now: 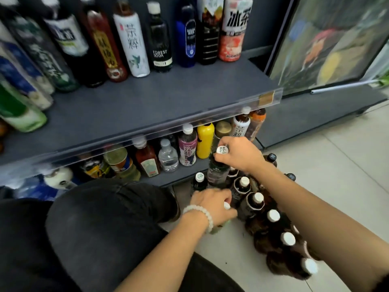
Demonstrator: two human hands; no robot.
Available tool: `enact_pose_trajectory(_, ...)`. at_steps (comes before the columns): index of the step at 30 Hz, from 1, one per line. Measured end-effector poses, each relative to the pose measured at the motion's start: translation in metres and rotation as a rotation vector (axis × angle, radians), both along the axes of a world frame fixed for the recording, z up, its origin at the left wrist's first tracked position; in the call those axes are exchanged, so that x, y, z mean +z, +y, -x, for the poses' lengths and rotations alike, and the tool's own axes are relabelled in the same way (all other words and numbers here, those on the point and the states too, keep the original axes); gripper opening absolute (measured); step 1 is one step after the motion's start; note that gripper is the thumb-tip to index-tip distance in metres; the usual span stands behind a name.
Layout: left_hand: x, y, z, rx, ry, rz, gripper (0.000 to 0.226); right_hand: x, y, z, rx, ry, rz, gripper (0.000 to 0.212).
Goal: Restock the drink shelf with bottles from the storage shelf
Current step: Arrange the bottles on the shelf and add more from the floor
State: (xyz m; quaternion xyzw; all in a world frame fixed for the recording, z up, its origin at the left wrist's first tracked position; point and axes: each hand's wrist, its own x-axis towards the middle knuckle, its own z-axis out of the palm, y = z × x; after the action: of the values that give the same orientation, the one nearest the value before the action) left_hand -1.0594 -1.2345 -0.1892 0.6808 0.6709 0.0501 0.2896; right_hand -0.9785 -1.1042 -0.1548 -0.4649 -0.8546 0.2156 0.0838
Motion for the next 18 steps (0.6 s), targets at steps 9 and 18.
enact_pose_trajectory(9, 0.123, -0.016, 0.078, 0.099, 0.026, -0.34, 0.009, 0.122, -0.011, 0.034, 0.107, 0.153, -0.138, 0.014)
enact_pose_trajectory(18, 0.234, -0.031, 0.179, 0.293, 0.062, -0.47, 0.011, 0.214, -0.018, 0.107, 0.259, 0.218, -0.248, 0.018)
